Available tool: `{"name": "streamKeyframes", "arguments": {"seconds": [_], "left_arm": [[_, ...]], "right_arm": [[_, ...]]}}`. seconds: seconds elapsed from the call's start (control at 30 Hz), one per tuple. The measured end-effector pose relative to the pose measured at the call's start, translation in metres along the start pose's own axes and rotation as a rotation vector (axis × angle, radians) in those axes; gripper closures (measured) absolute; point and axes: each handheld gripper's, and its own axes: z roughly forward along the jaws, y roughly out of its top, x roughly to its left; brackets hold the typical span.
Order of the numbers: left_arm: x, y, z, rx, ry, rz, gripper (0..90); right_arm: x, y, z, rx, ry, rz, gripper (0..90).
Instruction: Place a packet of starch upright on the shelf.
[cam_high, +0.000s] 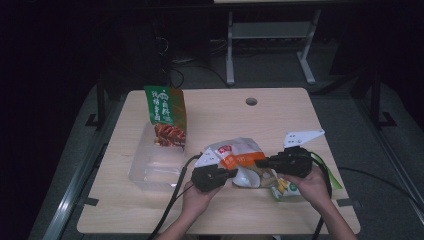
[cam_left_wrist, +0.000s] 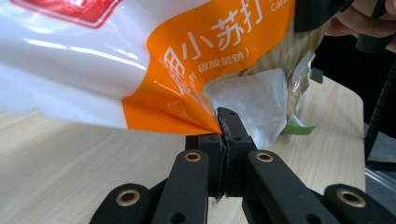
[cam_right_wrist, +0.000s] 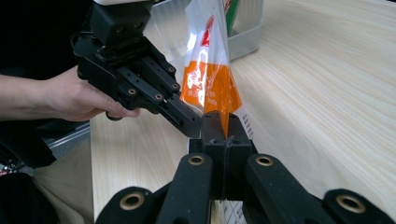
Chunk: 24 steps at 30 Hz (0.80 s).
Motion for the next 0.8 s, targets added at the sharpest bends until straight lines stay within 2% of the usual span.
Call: {"name": "streamKeyframes", "arguments": {"seconds": [0.07, 0.1, 0.13, 0.2, 0.33, 0.43, 0.5, 0.63, 0.67, 0.8], "left_arm": [[-0.001, 0.002, -0.003, 0.001, 0.019, 0.018, 88.9], [-0.003, 0.002, -0.003, -0.006, 0.029, 0.015, 89.0], [-0.003, 0.003, -0.005, -0.007, 0.041, 0.028, 89.2], [-0.003, 0.004, -0.009, -0.003, 0.070, 0.044, 89.3], [-0.001, 0.003, -0.014, 0.009, 0.110, 0.055, 89.3], [0.001, -0.001, -0.015, 0.019, 0.120, 0.050, 89.3], [0.002, -0.002, -0.016, 0.017, 0.117, 0.041, 89.2], [0.001, -0.002, -0.015, 0.017, 0.126, 0.054, 88.8], [0.002, -0.002, -0.016, 0.019, 0.127, 0.054, 88.5], [0.002, -0.002, -0.016, 0.030, 0.134, 0.063, 87.8]], "right_arm": [[0.000, 0.000, 0.000, 0.003, -0.007, -0.008, 89.8], [0.001, 0.000, 0.000, 0.008, -0.011, -0.014, 89.6], [0.001, 0.001, 0.001, 0.028, -0.025, -0.024, 89.4], [0.002, 0.000, 0.002, 0.034, -0.028, -0.025, 89.2], [0.002, -0.003, 0.010, 0.079, -0.042, -0.033, 88.3], [0.001, -0.007, 0.017, 0.104, -0.046, -0.030, 87.5], [0.001, -0.010, 0.019, 0.086, -0.036, -0.023, 86.7], [0.002, -0.009, 0.022, 0.082, -0.037, -0.026, 79.9], [0.003, -0.008, 0.024, 0.089, -0.039, -0.027, 75.3], [0.004, -0.005, 0.029, 0.099, -0.043, -0.031, 72.8]]}}
